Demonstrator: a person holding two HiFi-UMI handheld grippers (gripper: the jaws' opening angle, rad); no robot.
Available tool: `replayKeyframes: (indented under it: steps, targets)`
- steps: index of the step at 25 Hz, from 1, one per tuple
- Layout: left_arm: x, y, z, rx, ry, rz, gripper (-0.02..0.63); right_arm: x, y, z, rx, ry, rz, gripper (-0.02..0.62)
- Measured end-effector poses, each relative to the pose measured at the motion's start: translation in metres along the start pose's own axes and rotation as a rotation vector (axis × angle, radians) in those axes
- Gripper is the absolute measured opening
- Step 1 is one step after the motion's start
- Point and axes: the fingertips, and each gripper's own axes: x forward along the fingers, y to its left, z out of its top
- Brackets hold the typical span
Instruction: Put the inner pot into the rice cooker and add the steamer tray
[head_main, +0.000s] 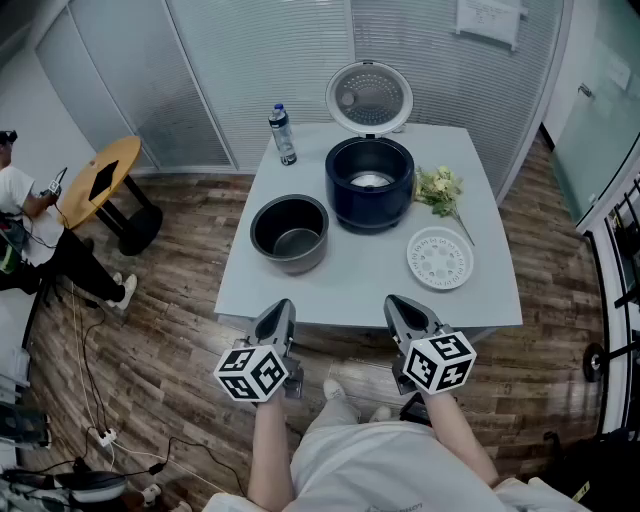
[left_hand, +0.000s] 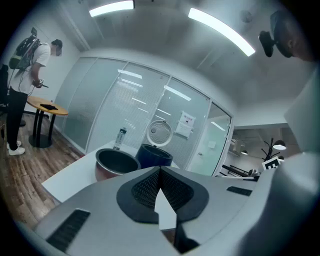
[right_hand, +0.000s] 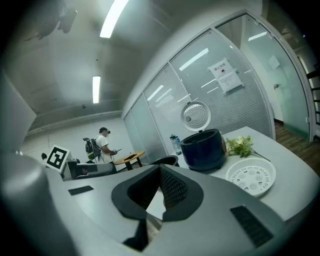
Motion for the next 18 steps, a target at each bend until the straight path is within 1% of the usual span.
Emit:
replayKeyframes:
  steps: [8, 11, 13, 14, 16, 17, 18]
  targets:
    - [-0.0045, 0.0047, 0.0012, 0.004, 0.002, 0.013, 0.009, 0.0018, 0.0019, -0.0029, 0.003, 0.007, 0.003, 0.015]
    - [-0.0075, 0.0024, 0.0031, -0.007, -0.029, -0.001, 0.009, 0.0006, 0.001, -0.0052, 0.007, 0.011, 0.008, 0.017]
    - [-0.007, 0.0011, 0.0042, -0.04, -0.052, -0.026, 0.012, -0.0004, -0.0027, -0.0048, 0.014, 0.003, -0.001, 0.017]
    - [-0.0056, 0.002, 0.0029, -0.059, -0.05, -0.035, 0.043, -0.0008, -0.0035, -0.0037, 0.014, -0.004, -0.002, 0.017]
    - [-0.0027, 0.0048, -0.0018, -0.078, -0.025, -0.038, 0.19, -0.0007, -0.0007, -0.0011, 0.015, -0.01, 0.023, 0.031]
    - [-0.0022, 0.0061, -0.0038, -0.075, -0.012, -0.03, 0.218, -0.0004, 0.0018, -0.0001, 0.018, -0.006, 0.044, 0.102]
    - [-0.0023, 0.0071, -0.0051, -0.066, -0.003, -0.018, 0.233, -0.0001, 0.0036, 0.0006, 0.022, 0.0, 0.062, 0.183]
